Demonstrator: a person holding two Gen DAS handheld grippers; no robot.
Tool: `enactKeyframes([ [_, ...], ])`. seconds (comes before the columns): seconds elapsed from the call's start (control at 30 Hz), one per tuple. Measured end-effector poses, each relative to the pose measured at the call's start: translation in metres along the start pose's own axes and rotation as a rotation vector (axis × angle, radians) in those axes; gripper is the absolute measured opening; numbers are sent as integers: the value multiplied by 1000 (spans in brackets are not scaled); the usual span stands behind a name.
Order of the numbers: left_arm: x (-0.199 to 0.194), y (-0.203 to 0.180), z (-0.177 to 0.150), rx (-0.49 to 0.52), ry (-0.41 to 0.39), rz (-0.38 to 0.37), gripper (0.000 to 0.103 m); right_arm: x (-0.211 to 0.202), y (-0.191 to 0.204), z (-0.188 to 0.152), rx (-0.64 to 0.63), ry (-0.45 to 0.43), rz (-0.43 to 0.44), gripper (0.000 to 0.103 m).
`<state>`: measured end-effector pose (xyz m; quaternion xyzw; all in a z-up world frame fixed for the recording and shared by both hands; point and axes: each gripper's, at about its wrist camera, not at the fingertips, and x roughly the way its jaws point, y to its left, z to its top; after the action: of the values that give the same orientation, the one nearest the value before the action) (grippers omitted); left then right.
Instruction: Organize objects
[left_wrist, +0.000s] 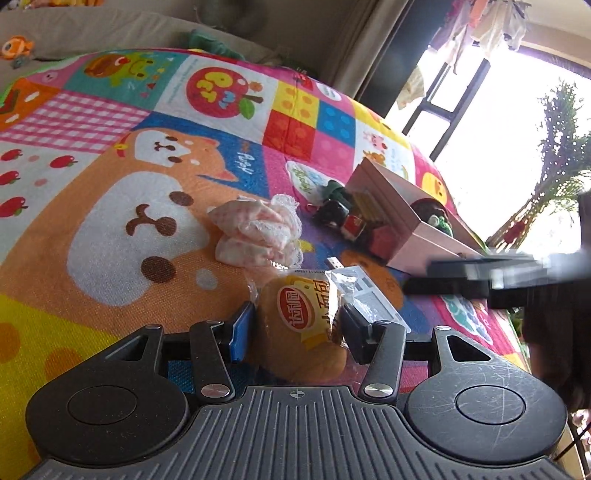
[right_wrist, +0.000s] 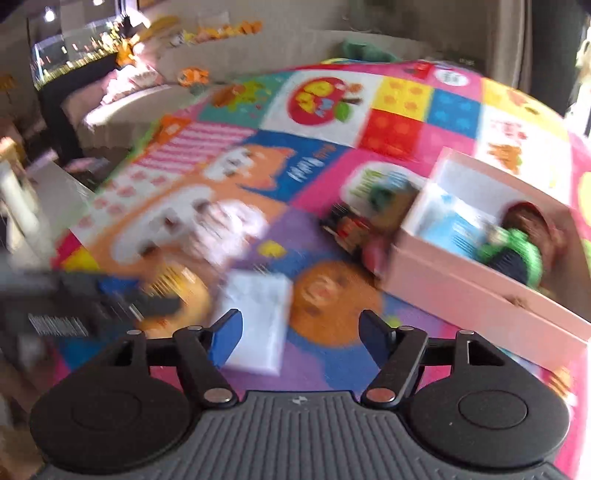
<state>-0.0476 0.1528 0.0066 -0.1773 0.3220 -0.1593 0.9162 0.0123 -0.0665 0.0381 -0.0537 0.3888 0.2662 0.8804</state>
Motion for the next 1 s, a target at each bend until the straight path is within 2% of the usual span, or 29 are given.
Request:
enactKeyframes([
  [0.1, 0, 0, -1, 1, -8, 2, 56, 26, 18, 35, 7, 26, 108, 73],
  [0.17, 0, 0, -2, -1, -11, -1, 56, 51, 35, 54, -35, 44, 114, 74],
  [0.27, -1, 1, -2, -4, -13, -4, 56, 91, 53, 71, -88, 81, 76, 74],
  [0.3, -1, 1, -2, -5, -13, -4, 56, 102, 58, 73, -106, 93, 51, 71],
  [0.33, -1, 1, -2, -6, -13, -5, 56, 111, 61, 74, -118, 104, 23, 63],
  [0.4, -1, 1, -2, -13, -13, -10, 56, 120, 59, 73, -132, 135, -26, 53],
  [0.43, -1, 2, -2, -16, -13, -12, 56, 121, 54, 70, -128, 145, -47, 50],
  [0.6, 1, -2, 0, -11, -12, -2, 56, 99, 16, 51, -116, 133, -188, 49],
  [0.7, 5, 0, 2, -26, -9, -18, 56, 76, -3, 34, -82, 147, -199, 39],
  [0.8, 11, -3, 4, -19, -5, -25, 56, 57, -12, 15, -105, 135, -242, 40],
  [0.87, 15, -7, 4, -3, -4, -25, 56, 43, -18, 3, -94, 118, -264, 42],
  [0.9, 16, -9, 3, 5, -5, -21, 56, 34, -21, -2, -81, 102, -266, 49],
  [0.93, 16, -9, 3, 6, -6, -20, 56, 25, -23, -8, -65, 80, -263, 61],
  [0.97, 17, -8, 3, 1, -7, -24, 56, 15, -26, -14, -46, 58, -259, 68],
  [1.0, 17, -6, 2, -7, -8, -29, 56, 7, -29, -20, -27, 40, -256, 81],
])
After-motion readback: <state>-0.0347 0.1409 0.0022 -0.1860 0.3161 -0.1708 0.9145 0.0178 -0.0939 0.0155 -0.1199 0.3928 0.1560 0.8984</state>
